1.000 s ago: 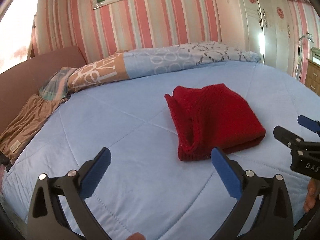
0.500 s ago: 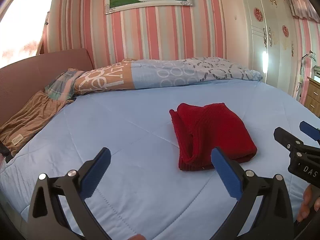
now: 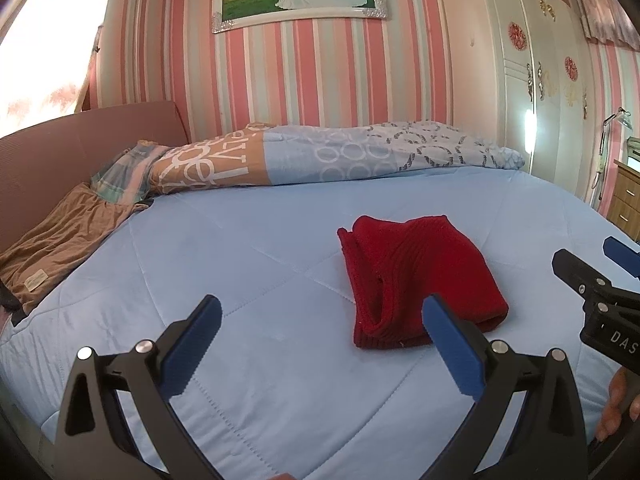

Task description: Fold small clothes

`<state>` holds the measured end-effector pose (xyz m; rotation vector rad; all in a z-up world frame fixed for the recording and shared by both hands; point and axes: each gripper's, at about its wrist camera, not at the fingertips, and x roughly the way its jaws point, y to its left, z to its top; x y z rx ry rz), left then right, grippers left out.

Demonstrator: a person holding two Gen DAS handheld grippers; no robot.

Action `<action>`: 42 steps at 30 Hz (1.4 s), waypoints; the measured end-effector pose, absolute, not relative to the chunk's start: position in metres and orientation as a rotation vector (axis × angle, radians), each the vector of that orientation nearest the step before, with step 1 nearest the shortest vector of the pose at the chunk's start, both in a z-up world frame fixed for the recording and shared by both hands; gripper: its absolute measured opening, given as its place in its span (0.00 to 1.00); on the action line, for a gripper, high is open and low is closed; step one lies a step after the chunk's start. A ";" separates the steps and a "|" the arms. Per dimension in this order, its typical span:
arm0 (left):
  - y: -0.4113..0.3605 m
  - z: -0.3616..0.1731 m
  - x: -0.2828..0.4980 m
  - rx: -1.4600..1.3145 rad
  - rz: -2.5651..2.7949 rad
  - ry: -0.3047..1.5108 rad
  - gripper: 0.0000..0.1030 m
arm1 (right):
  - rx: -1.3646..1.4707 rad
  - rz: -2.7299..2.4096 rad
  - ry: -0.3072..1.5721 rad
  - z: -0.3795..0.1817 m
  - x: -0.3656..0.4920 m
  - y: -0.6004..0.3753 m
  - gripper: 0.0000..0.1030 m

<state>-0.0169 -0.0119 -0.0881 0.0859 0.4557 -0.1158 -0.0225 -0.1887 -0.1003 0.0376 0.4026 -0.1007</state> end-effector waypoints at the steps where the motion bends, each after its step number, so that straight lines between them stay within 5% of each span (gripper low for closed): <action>1: -0.011 -0.088 -0.017 0.085 -0.118 0.458 0.98 | 0.036 -0.102 0.403 -0.100 -0.022 -0.188 0.96; 42: -0.002 -0.091 -0.013 0.058 -0.087 0.477 0.98 | 0.031 -0.104 0.412 -0.104 -0.019 -0.189 0.96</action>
